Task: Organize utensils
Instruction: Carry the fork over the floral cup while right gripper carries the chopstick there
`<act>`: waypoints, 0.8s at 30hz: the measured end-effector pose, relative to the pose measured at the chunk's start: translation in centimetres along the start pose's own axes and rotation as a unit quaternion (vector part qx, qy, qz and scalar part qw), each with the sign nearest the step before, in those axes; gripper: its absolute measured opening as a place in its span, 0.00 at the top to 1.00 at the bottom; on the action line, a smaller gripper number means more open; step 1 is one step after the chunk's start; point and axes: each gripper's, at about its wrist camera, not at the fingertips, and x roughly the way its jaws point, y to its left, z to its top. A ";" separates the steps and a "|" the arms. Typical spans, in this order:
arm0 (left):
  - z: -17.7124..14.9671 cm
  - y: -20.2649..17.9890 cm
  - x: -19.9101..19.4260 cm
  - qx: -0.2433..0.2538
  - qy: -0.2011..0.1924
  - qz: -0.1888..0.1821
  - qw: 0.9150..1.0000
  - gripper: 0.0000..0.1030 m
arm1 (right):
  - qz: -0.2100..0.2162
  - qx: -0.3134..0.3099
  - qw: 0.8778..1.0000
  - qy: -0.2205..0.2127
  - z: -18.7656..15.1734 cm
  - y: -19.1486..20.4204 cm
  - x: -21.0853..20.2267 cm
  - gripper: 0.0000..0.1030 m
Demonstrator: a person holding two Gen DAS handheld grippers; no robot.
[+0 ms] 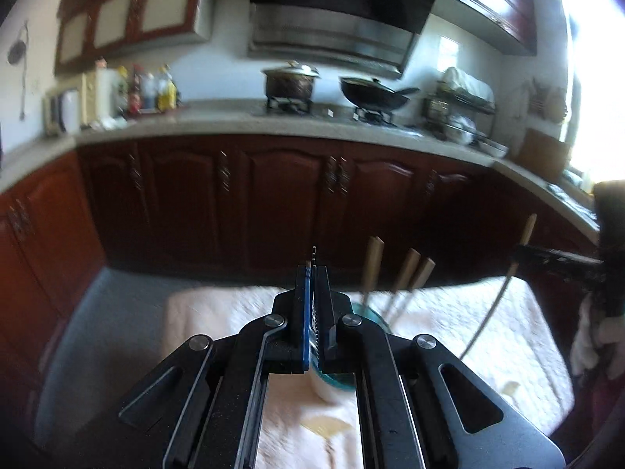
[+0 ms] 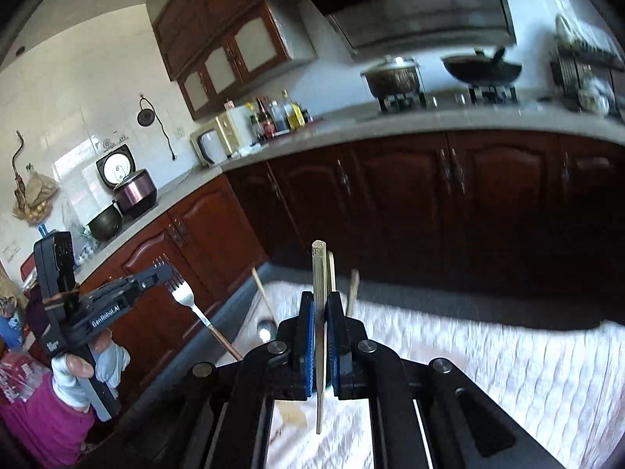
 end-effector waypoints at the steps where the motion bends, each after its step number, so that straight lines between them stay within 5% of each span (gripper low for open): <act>1: 0.3 0.1 0.3 0.002 -0.004 0.007 1.000 0.99 | 0.002 -0.002 1.000 -0.003 0.5 0.2 0.3 0.94; 12: 0.6 -0.4 4.9 0.043 -0.009 0.057 0.997 0.99 | -0.012 -0.019 1.000 0.007 3.2 1.1 6.9 0.95; 24: -2.2 -1.8 8.4 0.069 0.023 0.066 0.995 0.99 | -0.036 -0.034 0.998 0.037 0.5 0.5 11.0 0.95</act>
